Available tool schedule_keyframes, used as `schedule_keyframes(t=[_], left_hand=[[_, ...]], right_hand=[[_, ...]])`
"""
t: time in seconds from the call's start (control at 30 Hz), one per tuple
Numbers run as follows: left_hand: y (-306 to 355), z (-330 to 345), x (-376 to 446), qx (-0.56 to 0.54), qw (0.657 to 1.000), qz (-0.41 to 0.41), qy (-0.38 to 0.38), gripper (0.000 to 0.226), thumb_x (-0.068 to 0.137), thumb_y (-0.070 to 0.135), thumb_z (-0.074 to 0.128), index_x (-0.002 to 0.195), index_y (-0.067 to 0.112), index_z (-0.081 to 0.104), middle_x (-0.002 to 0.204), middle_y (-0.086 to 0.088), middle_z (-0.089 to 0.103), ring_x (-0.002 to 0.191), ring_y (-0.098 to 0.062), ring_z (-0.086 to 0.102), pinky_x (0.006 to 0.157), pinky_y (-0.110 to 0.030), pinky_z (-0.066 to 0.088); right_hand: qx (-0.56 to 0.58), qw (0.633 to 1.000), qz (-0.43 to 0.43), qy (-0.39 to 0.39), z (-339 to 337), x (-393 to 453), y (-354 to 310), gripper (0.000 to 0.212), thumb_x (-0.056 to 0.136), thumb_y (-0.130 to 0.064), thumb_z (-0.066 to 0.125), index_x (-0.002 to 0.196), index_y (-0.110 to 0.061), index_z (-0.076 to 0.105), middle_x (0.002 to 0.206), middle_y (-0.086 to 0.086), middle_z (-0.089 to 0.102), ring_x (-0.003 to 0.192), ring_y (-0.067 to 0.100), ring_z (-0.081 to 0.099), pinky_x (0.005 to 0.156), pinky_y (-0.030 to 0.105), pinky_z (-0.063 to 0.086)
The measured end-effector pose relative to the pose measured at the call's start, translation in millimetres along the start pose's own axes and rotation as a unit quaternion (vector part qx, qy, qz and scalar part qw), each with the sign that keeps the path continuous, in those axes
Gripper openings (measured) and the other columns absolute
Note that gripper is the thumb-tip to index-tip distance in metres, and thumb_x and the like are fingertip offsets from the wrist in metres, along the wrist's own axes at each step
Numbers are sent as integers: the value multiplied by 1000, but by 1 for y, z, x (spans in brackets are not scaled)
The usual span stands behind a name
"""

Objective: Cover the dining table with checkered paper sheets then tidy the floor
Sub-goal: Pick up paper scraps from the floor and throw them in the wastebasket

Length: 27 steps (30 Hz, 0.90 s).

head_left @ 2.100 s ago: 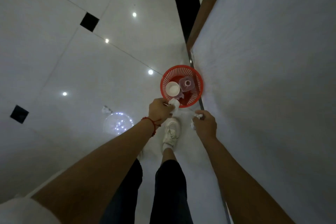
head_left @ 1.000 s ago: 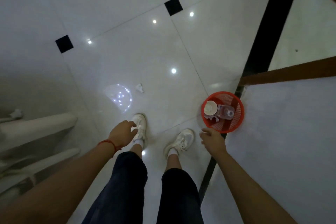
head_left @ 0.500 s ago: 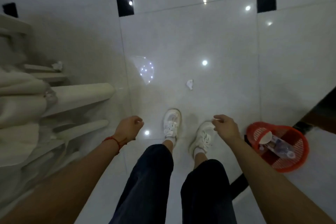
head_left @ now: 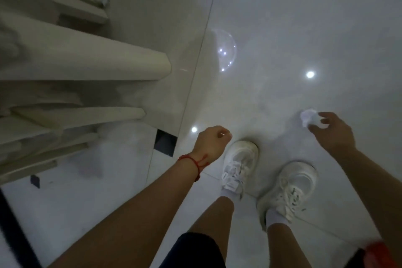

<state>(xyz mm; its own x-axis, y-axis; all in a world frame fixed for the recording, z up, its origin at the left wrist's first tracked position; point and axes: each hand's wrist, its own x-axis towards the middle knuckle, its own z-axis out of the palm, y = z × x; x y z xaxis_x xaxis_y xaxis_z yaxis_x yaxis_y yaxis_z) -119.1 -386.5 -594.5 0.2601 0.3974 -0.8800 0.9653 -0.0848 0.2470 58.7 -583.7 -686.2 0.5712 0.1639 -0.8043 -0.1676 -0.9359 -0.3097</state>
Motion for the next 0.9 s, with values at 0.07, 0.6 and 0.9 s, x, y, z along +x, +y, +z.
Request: schedule_keyframes(t=[0.07,0.6,0.9], left_hand=[[-16,9,17,-3,1000,-13,-2,28,92,28,51,111,12,64,115,-4,65,90,-6,50,58,-4,32],[-76,15,18,-15,996,-86,2,33,94,27,48,121,10,57,122,-10,61,110,-20,56,86,-22,40],[-1,-10,-58,-37,999,-38,6,32,93,29,49,118,12,59,120,-7,62,106,-16,56,82,-18,37]], right_hand=[[-29,999,-15,8,21,20,5,54,79,-18,71,127,-6,50,125,26,53,112,42,54,96,45,42],[-109,988,-100,47,62,37,6,18,86,-8,57,102,1,61,99,34,63,98,48,59,86,46,46],[-29,988,-154,13,-7,-68,-21,10,83,-5,62,91,1,63,88,25,68,88,38,65,76,35,46]])
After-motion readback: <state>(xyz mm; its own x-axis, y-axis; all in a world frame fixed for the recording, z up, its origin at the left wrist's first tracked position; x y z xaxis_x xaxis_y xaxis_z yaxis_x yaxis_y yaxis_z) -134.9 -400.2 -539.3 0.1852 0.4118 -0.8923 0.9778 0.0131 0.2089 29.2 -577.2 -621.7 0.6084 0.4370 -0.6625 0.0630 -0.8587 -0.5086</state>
